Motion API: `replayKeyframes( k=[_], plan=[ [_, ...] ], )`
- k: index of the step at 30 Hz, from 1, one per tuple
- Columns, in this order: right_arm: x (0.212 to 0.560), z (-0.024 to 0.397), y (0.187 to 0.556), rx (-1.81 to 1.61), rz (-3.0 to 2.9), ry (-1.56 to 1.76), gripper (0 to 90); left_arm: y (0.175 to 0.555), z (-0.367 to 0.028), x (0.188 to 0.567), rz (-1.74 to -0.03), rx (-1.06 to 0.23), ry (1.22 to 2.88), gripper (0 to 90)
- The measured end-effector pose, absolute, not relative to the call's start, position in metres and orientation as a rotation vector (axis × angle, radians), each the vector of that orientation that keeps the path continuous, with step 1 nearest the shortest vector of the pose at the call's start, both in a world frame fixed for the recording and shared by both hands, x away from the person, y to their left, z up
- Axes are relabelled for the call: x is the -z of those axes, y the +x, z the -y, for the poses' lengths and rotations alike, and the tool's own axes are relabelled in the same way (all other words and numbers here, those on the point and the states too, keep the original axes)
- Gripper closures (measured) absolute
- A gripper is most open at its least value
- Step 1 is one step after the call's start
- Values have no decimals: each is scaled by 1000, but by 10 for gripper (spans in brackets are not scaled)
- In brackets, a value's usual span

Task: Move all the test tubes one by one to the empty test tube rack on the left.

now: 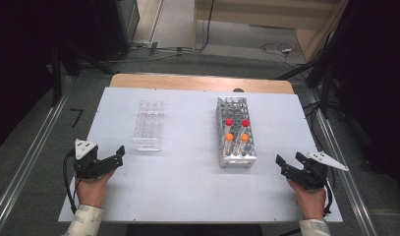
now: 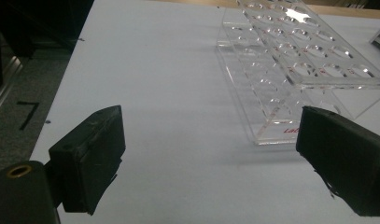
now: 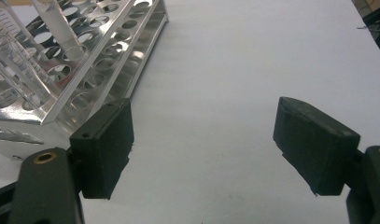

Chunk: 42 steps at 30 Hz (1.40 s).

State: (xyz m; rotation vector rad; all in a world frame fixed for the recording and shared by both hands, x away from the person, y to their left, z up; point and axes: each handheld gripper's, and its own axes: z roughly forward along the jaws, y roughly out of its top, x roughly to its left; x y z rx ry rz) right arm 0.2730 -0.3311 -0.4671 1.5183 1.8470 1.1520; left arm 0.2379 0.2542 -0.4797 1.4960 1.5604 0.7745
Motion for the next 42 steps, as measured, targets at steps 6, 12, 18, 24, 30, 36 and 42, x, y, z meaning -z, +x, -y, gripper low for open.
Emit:
replayKeyframes(
  k=[6,12,18,24,30,36,42],
  plan=[
    [466,326,271,-1158,-1849,1488,190,239,-253,481,-1573,-757,1519,87],
    [465,323,270,-1160,-1861,1461,193,238,-253,480,-1568,-753,1510,87],
    [463,320,270,-1188,-1872,1453,205,237,-252,480,-1566,-748,1506,88],
    [459,308,267,-1226,-1913,1398,241,237,-251,480,-1562,-747,1513,88],
    [456,291,263,-1264,-1959,1312,305,237,-251,480,-1559,-745,1514,88],
    [454,278,263,-1294,-1986,1249,387,238,-250,480,-1558,-745,1516,88],
    [454,264,268,-1282,-2026,1196,518,238,-250,480,-1558,-745,1516,88]
  ],
)
